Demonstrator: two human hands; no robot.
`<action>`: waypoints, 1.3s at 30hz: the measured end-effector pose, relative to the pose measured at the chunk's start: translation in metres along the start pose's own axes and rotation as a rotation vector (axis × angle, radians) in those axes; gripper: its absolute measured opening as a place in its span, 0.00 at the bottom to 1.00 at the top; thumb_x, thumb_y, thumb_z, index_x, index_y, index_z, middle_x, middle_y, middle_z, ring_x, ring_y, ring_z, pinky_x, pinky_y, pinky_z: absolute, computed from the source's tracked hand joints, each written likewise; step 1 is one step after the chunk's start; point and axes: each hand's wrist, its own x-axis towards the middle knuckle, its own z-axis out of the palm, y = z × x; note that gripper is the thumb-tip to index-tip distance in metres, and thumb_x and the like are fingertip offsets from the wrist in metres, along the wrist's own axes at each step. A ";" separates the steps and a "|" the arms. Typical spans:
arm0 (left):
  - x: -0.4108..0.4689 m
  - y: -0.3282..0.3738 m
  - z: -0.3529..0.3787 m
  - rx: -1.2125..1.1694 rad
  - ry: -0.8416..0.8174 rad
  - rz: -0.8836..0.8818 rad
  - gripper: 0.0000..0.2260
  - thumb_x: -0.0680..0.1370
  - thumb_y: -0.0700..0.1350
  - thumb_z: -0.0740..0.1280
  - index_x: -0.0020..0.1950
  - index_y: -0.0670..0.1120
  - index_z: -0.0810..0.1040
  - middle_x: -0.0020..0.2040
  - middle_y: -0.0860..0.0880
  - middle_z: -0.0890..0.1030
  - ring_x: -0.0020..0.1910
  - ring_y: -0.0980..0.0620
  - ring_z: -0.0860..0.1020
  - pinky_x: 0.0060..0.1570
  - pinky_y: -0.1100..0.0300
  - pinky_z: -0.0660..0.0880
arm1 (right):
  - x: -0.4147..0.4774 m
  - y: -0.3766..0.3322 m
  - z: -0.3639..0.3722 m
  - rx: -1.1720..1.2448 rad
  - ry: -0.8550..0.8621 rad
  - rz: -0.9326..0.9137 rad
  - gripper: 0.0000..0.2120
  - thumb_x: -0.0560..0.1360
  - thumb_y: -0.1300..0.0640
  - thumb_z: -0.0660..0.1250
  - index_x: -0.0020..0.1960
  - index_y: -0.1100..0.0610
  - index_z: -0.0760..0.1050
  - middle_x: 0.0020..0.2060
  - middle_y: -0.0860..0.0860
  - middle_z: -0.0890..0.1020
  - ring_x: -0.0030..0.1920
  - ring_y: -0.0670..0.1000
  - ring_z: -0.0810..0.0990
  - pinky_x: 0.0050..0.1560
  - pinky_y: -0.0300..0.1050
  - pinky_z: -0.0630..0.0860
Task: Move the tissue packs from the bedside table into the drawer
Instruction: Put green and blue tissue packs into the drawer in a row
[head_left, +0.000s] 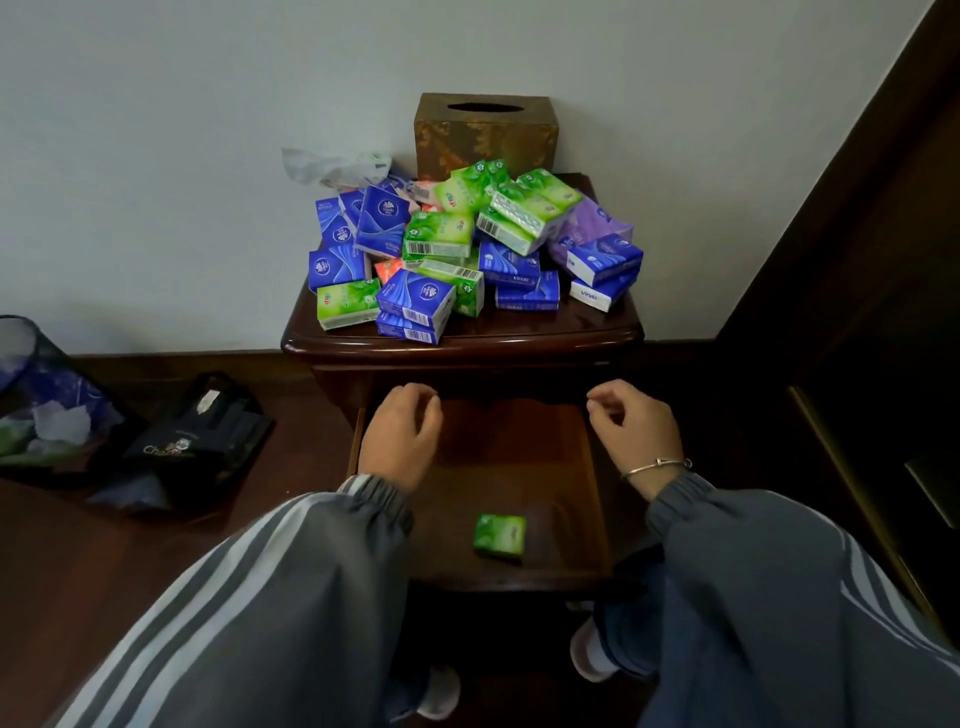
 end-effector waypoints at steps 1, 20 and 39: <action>-0.003 -0.006 0.001 0.006 -0.029 0.014 0.08 0.79 0.42 0.63 0.54 0.42 0.78 0.50 0.45 0.79 0.50 0.48 0.77 0.47 0.63 0.66 | -0.004 0.006 0.003 -0.011 -0.032 0.001 0.05 0.74 0.58 0.66 0.49 0.55 0.80 0.43 0.50 0.83 0.47 0.50 0.81 0.47 0.47 0.79; -0.063 -0.049 0.140 0.438 -0.980 0.017 0.27 0.73 0.53 0.69 0.70 0.52 0.66 0.69 0.47 0.66 0.67 0.41 0.68 0.62 0.46 0.68 | 0.026 -0.046 -0.018 -0.082 0.238 -0.398 0.06 0.74 0.59 0.66 0.48 0.57 0.79 0.42 0.50 0.83 0.44 0.50 0.79 0.43 0.44 0.75; -0.011 -0.093 0.036 -0.128 -0.488 -0.482 0.21 0.73 0.47 0.73 0.62 0.44 0.71 0.53 0.45 0.79 0.51 0.47 0.80 0.42 0.64 0.69 | 0.060 -0.137 0.033 -0.027 0.112 -0.499 0.11 0.74 0.56 0.66 0.54 0.59 0.77 0.47 0.53 0.82 0.49 0.54 0.78 0.51 0.49 0.74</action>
